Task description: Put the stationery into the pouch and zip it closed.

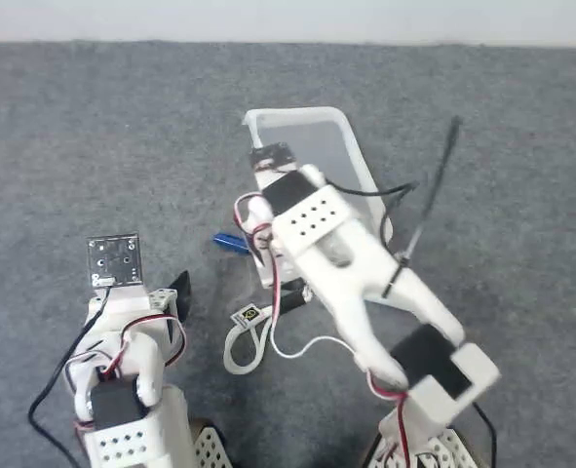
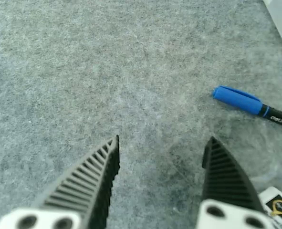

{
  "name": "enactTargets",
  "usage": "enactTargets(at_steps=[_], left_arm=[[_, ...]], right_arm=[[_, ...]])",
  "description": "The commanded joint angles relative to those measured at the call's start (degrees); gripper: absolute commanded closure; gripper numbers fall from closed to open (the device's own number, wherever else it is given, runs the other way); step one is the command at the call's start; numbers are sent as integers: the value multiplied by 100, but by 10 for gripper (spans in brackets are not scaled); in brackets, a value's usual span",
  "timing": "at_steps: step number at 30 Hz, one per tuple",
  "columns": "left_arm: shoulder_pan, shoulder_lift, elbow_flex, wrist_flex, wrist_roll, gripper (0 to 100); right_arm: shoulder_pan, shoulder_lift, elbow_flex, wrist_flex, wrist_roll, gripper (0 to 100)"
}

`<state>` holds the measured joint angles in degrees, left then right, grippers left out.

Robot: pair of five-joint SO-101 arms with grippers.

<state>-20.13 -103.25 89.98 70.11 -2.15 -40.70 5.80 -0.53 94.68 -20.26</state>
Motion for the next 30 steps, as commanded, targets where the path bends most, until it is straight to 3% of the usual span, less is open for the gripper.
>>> enactTargets(at_steps=[1, 4, 18, 24, 30], left_arm=[[-26, -132, -242, 9, 53, 731], [-26, -132, -242, 9, 44, 731], [-26, -132, -242, 0, 44, 731], [-26, -132, -242, 0, 44, 731], [-26, -132, -242, 0, 44, 731]], right_arm=[[92, -716, 88, 277, 62, 991], [66, -910, 501, 4, 35, 991], [57, -2413, 2708, -2273, -1512, 984], [-347, -2404, 3103, -2554, -2163, 782], [-462, -2290, 3191, -3020, -2259, 776]])
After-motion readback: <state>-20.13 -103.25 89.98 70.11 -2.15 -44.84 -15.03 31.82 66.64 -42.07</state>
